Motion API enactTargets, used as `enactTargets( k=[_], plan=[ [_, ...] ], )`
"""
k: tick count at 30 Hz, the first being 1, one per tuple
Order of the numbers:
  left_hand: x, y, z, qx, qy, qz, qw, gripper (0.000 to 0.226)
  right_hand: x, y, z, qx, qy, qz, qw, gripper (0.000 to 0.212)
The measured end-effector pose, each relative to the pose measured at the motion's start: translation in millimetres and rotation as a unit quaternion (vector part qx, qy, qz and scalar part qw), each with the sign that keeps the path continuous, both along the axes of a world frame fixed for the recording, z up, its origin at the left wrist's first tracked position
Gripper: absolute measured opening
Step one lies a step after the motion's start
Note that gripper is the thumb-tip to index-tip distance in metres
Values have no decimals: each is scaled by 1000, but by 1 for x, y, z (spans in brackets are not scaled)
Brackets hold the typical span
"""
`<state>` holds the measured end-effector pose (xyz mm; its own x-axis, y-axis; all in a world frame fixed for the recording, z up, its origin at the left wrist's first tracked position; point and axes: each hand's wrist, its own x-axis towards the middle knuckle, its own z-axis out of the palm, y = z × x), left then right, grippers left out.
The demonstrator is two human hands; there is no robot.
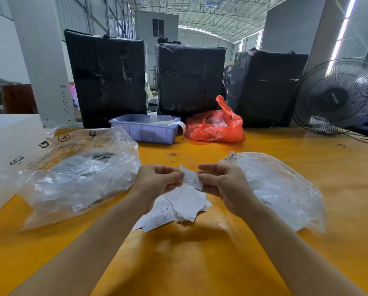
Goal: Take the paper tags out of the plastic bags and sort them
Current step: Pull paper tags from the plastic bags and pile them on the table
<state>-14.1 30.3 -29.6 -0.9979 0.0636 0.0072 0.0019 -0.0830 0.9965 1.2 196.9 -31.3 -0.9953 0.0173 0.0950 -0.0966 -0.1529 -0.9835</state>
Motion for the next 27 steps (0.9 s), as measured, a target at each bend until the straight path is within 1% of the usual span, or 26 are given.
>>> enactTargets(
  k=[2,3,6,7,12,16,18,20,21,23,25,27],
  plan=[
    [-2,-3,-2,-19,1,-6,1000,8,2,3,1,16,-29,39,999,21],
    [-2,-3,-2,-33,5,-14,999,9,3,4,1,39,-37,55,997,21],
    [-1,-2,-4,-81,27,-36,996,10,4,7,1,163,-35,68,984,24],
    [-1,-2,-4,-96,34,-42,994,10,4,8,0,188,-31,67,979,23],
    [0,-1,-4,-128,30,-76,988,11,3,11,0,198,-46,77,976,25],
    [1,-3,-3,-153,31,-94,983,9,4,20,1,245,-55,134,959,11],
    [1,-2,-3,-135,32,-85,987,8,4,22,1,265,-45,140,953,11],
    [0,-2,-3,-90,19,-60,994,10,3,20,2,224,-19,86,971,10],
    [0,-1,-3,-69,8,-50,996,12,1,18,3,179,-5,39,983,8],
    [1,0,-2,-30,-14,-43,999,16,0,16,7,54,17,-39,998,4],
    [3,1,-1,3,-35,-48,998,19,1,15,11,-56,42,-64,995,7],
    [4,3,-2,20,-48,-58,997,17,3,10,13,-91,70,-58,992,12]
  ],
)
